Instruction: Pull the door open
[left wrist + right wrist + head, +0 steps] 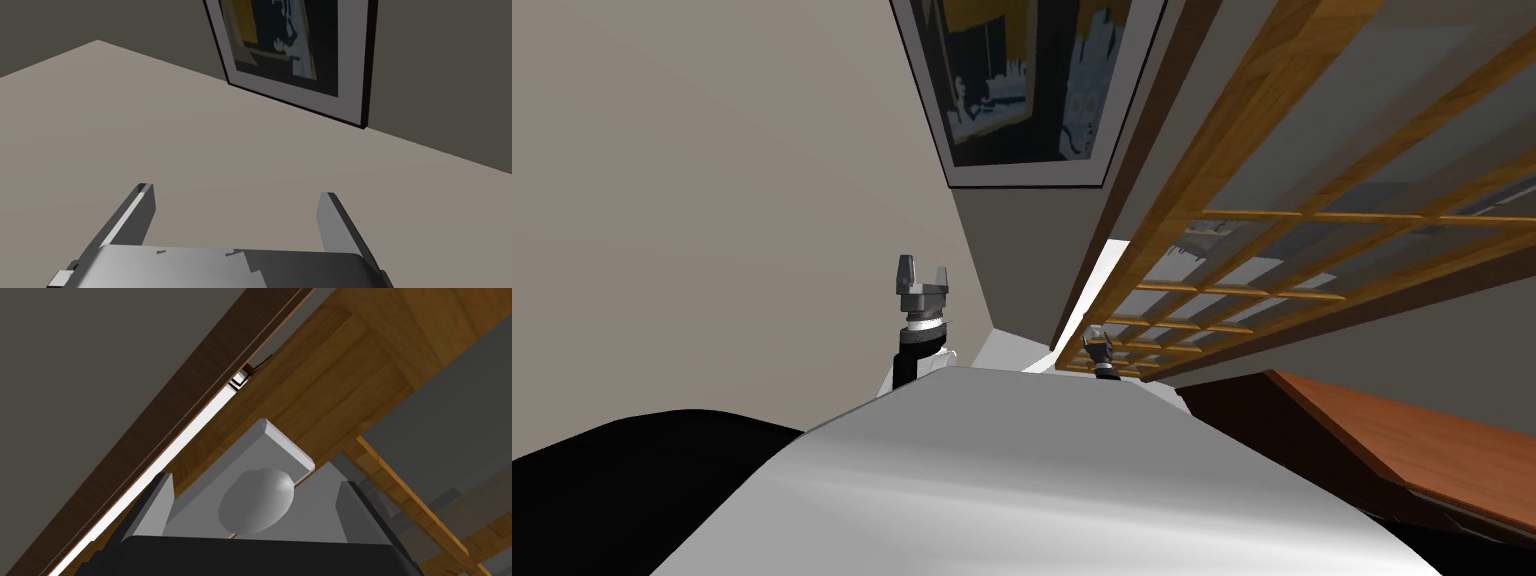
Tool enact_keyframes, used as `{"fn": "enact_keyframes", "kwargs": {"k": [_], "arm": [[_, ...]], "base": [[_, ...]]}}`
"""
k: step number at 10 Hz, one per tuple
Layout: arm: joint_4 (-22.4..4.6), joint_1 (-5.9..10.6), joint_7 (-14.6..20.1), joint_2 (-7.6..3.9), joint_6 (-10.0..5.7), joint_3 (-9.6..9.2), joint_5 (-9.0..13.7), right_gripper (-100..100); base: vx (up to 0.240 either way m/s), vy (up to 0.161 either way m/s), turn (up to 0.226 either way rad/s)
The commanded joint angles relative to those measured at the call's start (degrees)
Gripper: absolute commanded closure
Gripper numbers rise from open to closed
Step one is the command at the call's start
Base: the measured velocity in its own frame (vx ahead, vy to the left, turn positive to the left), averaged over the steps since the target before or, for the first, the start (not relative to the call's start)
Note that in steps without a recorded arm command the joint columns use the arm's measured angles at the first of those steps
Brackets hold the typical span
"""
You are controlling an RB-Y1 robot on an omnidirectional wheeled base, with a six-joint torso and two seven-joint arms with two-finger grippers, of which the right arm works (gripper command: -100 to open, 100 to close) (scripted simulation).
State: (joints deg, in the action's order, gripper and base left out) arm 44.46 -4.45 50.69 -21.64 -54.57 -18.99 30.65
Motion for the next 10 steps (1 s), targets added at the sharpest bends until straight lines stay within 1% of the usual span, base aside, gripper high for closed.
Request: {"fn": "enact_keyframes", "kwargs": {"k": [1, 2, 3, 4, 5, 6, 8, 9, 10], "arm": [[0.42, -0.16, 2.27, 0.06, 0.16, -0.3, 0.81, -100], [1.16, -0.47, 4.23, 0.18, 0.38, -0.8, 2.14, -100], [1.16, -0.47, 4.61, 0.18, 0.38, -0.8, 2.14, -100], [1.88, -0.77, 6.92, 0.3, 0.6, -1.27, 3.43, -100], [2.59, -1.07, 8.38, 0.42, 0.82, -1.75, 4.71, -100], [2.59, -1.07, 9.27, 0.42, 0.82, -1.75, 4.71, -100], [3.94, -1.64, 12.86, 0.64, 1.22, -2.64, 7.11, -100], [3.94, -1.64, 13.86, 0.64, 1.22, -2.64, 7.11, -100], [4.55, -1.89, 15.89, 0.74, 1.41, -3.04, 8.21, -100]], "base": [[-0.063, -0.043, 0.038], [-0.063, -0.026, 0.061], [-0.05, -0.021, 0.041], [-0.057, -0.019, 0.077], [-0.083, -0.035, 0.111], [-0.067, -0.033, 0.038], [-0.075, -0.04, 0.083], [-0.06, -0.033, 0.04], [-0.053, -0.023, 0.059]]}}
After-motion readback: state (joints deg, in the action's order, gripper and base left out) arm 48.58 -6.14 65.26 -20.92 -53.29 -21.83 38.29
